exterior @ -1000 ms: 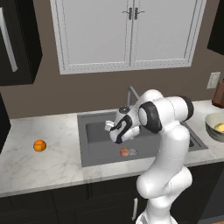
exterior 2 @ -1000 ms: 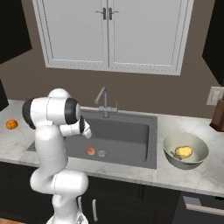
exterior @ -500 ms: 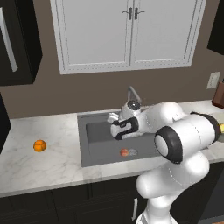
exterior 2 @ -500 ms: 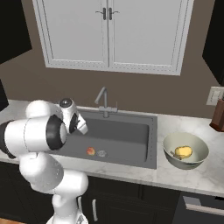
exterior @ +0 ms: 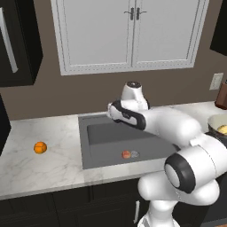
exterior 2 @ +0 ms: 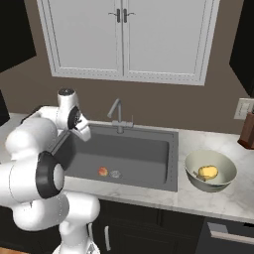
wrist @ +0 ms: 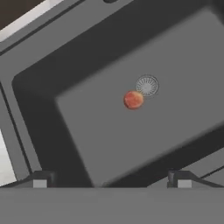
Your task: There is a mixed pile of frozen fruits and vegetables on the counter. Locate all the frozen vegetables and place the items in a bowl on the counter. Take all the frozen fruits and defrost them in a running sink.
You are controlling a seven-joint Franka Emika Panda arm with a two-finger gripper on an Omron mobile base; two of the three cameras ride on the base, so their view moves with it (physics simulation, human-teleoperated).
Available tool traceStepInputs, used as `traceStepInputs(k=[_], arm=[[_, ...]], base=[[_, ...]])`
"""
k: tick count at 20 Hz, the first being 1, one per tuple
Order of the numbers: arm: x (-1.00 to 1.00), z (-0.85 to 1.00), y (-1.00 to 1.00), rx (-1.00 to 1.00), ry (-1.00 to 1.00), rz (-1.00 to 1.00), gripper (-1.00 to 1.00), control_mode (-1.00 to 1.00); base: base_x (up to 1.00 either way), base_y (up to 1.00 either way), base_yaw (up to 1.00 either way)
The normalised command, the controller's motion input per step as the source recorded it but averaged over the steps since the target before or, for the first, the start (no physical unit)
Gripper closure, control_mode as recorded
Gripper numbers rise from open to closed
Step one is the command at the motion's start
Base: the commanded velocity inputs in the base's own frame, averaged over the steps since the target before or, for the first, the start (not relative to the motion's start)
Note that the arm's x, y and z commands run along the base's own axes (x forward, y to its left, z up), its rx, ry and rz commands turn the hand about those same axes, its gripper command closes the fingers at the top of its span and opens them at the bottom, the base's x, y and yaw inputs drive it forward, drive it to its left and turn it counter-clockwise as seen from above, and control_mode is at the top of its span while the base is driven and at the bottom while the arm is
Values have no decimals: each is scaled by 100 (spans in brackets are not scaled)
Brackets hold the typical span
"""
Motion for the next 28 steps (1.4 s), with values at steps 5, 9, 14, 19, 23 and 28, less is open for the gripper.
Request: traceStepInputs(k=[5, 9, 14, 19, 23, 28], arm=[[0, 68, 24, -3, 31, 1, -100, -100], [-3, -2, 41, 0, 6, 22, -100, -100], [-45, -24, 38, 0, 7, 72, -100, -100], [-13, -36, 6, 3, 1, 98, -100, -100], [28, -5, -18, 12, 9, 66, -100, -100], [19, 5, -43, 47, -8, 20, -100, -100]], base=[[0, 0, 0], [0, 0, 0], [0, 0, 0], [0, 0, 0], [0, 0, 0], [0, 0, 0]])
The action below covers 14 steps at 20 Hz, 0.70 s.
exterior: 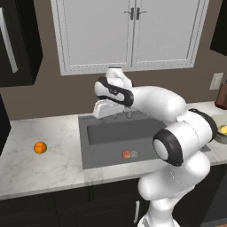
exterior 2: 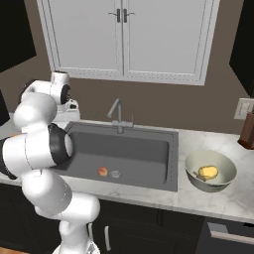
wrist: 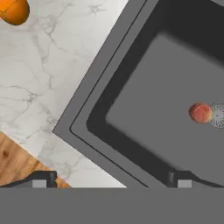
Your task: There is a mixed pile of frozen fruits and vegetables on the counter. Locate all the frozen vegetables and place the items in a bowl on the counter. Take all the frozen fruits and defrost them in a running sink.
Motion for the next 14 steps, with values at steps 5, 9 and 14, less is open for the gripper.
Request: traceStepInputs(k=[5, 9, 14], arm=[[11, 12, -12, 59, -38, 27, -100, -100], [0, -21, 1, 54, -46, 62, -100, -100], [4, -3, 65, 7, 8, 29, -100, -100]], base=[[0, 0, 0], [0, 0, 0], [0, 0, 0]])
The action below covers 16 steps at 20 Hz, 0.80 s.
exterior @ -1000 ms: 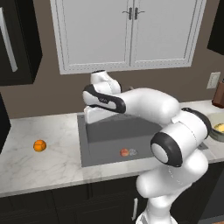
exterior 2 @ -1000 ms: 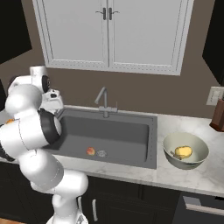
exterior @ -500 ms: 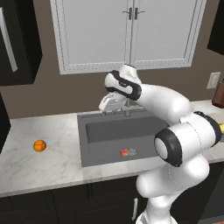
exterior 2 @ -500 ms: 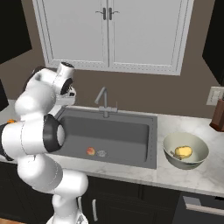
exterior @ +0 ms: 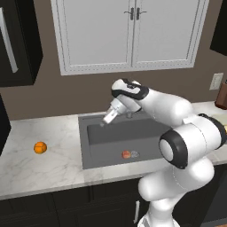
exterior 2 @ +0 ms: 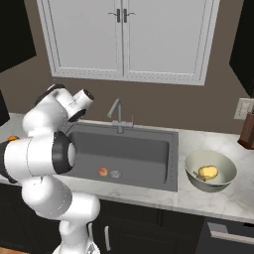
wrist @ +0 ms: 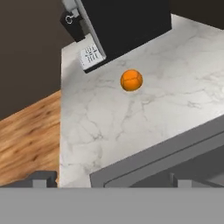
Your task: There is a mixed pile of frozen fruits and vegetables on the counter. Locate all the frozen vegetables and place the items in a bowl on the counter. Take all the frozen fruits and defrost them in a running sink.
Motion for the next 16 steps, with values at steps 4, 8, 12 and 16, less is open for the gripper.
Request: traceStepInputs(k=[4, 8, 12, 16], arm=[[7, 0, 51, -11, 6, -8, -100, -100], [8, 5, 86, -21, 2, -16, -100, -100], [9, 0, 94, -21, -3, -12, -100, -100], [9, -4, 86, -25, 6, -5, -100, -100]], base=[[0, 0, 0], [0, 0, 0], [0, 0, 0], [0, 0, 0]])
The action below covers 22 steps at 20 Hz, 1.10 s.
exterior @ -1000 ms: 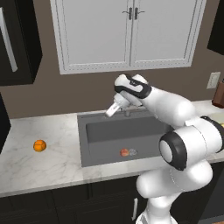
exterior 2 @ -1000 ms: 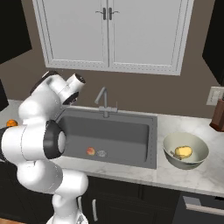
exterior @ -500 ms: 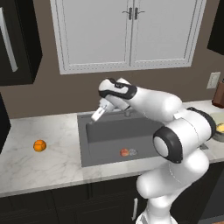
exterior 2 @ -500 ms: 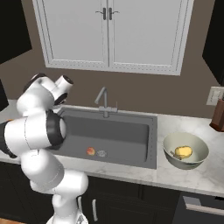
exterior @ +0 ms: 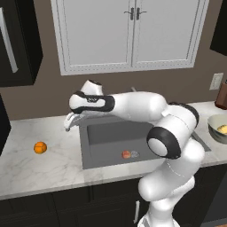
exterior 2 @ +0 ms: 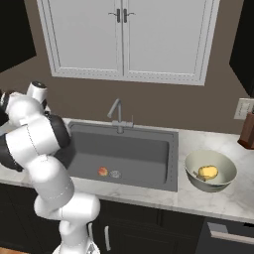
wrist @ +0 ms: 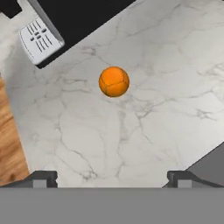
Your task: There is a mixed pile of frozen fruits and vegetables on the counter. Locate all the frozen vegetables and place the items in a bowl on the counter. Take all the frozen fruits and defrost them in a running sink.
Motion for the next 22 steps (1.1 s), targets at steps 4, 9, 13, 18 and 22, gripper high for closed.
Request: traceStepInputs(k=[4, 9, 13, 18, 22], arm=[[0, -20, 44, -5, -6, -1, -100, -100], [0, -25, 19, 0, -11, 0, -100, -100], [0, -43, 18, 0, -18, 0, -100, -100], [6, 0, 56, -6, 3, -1, -100, -100], [14, -1, 51, -10, 8, -2, -100, -100]], base=[[0, 0, 0], [0, 0, 0], [0, 0, 0], [0, 0, 0], [0, 0, 0]])
